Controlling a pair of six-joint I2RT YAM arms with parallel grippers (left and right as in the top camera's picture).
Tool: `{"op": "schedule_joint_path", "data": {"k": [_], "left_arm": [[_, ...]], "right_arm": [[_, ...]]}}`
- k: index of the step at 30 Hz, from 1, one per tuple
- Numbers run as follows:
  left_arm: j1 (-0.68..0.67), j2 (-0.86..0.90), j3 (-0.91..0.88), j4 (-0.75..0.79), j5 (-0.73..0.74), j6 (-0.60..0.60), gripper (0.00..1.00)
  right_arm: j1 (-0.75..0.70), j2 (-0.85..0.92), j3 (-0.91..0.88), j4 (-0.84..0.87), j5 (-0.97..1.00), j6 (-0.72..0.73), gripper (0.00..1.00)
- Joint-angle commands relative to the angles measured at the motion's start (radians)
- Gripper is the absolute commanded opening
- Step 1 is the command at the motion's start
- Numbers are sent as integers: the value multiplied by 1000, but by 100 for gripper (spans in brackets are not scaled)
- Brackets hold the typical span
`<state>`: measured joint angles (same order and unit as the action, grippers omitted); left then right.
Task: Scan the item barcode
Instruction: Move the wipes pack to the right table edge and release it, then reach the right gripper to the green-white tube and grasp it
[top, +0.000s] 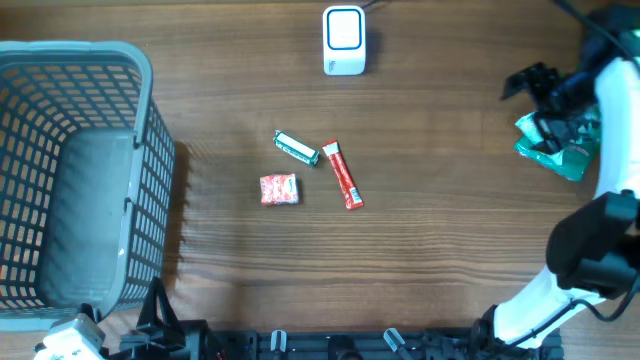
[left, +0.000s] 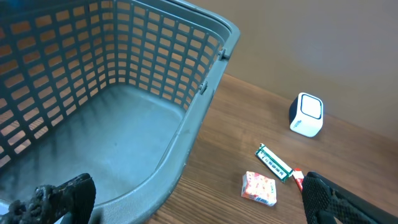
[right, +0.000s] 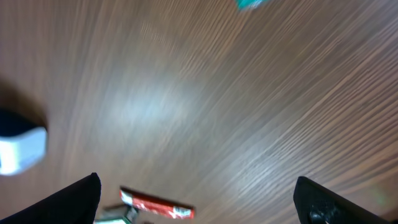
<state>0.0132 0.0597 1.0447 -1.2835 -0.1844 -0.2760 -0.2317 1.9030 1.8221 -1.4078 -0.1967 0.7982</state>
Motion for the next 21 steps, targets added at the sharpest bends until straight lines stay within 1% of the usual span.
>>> {"op": "schedule_joint_path", "data": {"k": [1, 7, 10, 15, 21], "left_arm": [[-5, -8, 1, 3, 5, -1, 100], [-5, -8, 1, 3, 5, -1, 100], [-5, -8, 1, 4, 5, -1, 100], [-5, -8, 1, 4, 5, -1, 100], [-5, -8, 1, 4, 5, -1, 100]], "right_arm": [[113, -16, 12, -7, 17, 14, 99], [302, -16, 12, 0, 21, 69, 100], [377, -16, 10, 2, 32, 70, 100], [531, -16, -8, 7, 157, 88, 100], [698, -16, -48, 93, 164, 124, 100]]}}
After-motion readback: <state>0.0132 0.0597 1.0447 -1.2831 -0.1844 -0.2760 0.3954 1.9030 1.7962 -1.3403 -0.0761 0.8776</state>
